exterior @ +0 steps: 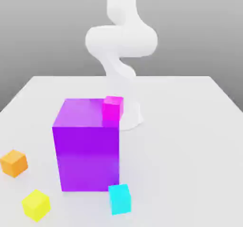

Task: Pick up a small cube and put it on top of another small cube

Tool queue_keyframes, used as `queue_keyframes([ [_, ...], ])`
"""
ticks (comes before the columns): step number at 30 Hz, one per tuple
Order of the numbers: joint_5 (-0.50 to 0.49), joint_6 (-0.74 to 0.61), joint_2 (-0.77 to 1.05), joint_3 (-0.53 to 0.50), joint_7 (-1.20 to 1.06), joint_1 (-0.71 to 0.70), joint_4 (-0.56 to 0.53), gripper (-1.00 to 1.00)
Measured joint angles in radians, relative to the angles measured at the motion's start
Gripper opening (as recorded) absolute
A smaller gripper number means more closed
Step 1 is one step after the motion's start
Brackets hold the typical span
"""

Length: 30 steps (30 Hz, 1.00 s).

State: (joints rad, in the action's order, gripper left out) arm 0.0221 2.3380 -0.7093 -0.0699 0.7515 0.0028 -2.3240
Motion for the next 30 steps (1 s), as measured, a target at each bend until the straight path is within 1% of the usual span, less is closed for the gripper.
queue_keyframes([
  [11,0.133,0.169,0.401,-0.303,-0.241,-0.01,-0.107,0.0],
  [16,0.216,0.243,0.586,-0.402,-0.365,-0.05,-0.154,0.0],
  [18,0.246,0.272,0.659,-0.431,-0.413,-0.092,-0.173,0.0],
  [21,0.277,0.318,0.765,-0.453,-0.474,-0.158,-0.202,0.0],
  [25,0.279,0.386,0.895,-0.488,-0.526,-0.222,-0.241,0.0],
  [27,0.323,0.422,0.953,-0.463,-0.568,-0.258,-0.238,0.0],
  [30,0.417,0.478,1.037,-0.381,-0.641,-0.326,-0.218,0.0],
])
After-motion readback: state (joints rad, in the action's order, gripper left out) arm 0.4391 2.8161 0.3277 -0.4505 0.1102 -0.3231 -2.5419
